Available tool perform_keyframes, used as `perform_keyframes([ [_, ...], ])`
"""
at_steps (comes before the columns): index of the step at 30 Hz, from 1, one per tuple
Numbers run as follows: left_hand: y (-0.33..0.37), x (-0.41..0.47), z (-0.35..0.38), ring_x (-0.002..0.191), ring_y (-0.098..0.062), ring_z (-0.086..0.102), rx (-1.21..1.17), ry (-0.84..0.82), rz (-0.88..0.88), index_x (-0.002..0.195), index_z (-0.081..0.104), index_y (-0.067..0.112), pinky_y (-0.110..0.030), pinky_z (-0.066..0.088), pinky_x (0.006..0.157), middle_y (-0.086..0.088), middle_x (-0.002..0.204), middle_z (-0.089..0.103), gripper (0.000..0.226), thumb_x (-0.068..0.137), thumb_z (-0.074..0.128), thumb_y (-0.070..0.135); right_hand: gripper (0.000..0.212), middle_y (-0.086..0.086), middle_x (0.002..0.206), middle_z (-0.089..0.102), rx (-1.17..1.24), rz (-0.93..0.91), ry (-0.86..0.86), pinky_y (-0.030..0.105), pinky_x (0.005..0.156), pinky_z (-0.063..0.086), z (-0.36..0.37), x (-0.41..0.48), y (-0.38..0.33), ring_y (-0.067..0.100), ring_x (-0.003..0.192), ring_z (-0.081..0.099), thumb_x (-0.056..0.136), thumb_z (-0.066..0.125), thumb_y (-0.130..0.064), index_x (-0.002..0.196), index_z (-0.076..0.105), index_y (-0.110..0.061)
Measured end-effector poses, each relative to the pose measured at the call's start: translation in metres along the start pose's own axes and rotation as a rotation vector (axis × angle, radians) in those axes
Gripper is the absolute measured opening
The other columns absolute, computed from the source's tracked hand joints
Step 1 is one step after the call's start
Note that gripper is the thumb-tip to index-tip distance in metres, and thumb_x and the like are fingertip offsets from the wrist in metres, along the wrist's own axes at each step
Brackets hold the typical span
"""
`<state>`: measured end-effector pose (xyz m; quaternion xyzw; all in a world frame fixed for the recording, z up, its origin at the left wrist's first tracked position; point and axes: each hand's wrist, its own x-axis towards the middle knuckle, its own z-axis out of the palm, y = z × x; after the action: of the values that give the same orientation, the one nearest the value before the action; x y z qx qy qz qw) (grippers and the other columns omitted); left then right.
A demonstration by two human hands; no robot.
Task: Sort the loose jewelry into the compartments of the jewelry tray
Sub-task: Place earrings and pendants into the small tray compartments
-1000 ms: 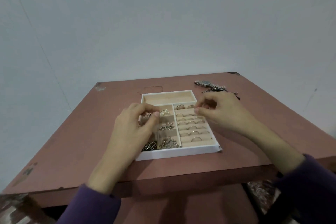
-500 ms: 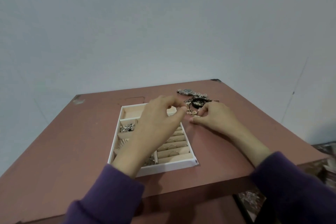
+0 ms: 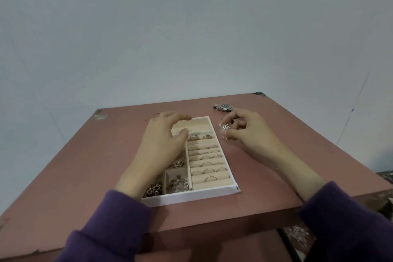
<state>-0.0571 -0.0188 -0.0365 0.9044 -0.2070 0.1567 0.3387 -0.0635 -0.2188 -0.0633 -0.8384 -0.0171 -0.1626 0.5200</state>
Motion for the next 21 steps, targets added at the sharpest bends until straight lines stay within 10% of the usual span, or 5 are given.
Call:
perform_keyframes([
  [5,-0.050,0.005,-0.005,0.105,-0.020,0.061,-0.047,0.066,-0.208,0.113,0.062,0.033,-0.035,0.047,0.092,-0.004,0.117,0.063,0.034,0.087,0.049,0.015,0.012,0.007,0.061,0.059,0.117,-0.038,-0.046,0.013,0.054,0.040,0.025,-0.001,-0.027,-0.002,0.049,0.052,0.079,0.069,-0.003,0.089,0.063,-0.007],
  [8,-0.066,0.005,-0.005,0.072,-0.001,0.068,-0.220,0.141,-0.259,0.106,0.066,0.026,-0.027,0.057,0.071,0.002,0.097,0.069,0.029,0.087,0.053,0.009,0.012,0.001,0.058,0.060,0.135,-0.031,-0.072,0.023,0.054,0.043,0.039,0.003,-0.038,0.005,0.050,0.052,0.078,0.070,-0.003,0.087,0.065,-0.010],
  [17,-0.072,0.009,-0.004,0.086,-0.009,0.061,-0.242,0.175,-0.253,0.107,0.066,0.017,-0.014,0.046,0.067,0.003,0.091,0.064,0.041,0.079,0.049,-0.007,0.016,-0.002,0.065,0.069,-0.075,-0.087,-0.239,0.023,0.068,0.049,0.076,0.006,-0.065,0.006,0.062,0.061,0.075,0.074,-0.011,0.085,0.063,-0.016],
  [21,-0.072,0.007,-0.005,0.088,-0.010,0.060,-0.258,0.196,-0.262,0.110,0.063,0.017,-0.017,0.046,0.072,0.003,0.092,0.064,0.045,0.075,0.051,-0.008,0.016,-0.007,0.053,0.063,-0.108,-0.052,-0.397,0.010,0.046,0.042,0.092,0.003,-0.073,-0.002,0.046,0.055,0.072,0.074,-0.002,0.078,0.064,-0.013],
])
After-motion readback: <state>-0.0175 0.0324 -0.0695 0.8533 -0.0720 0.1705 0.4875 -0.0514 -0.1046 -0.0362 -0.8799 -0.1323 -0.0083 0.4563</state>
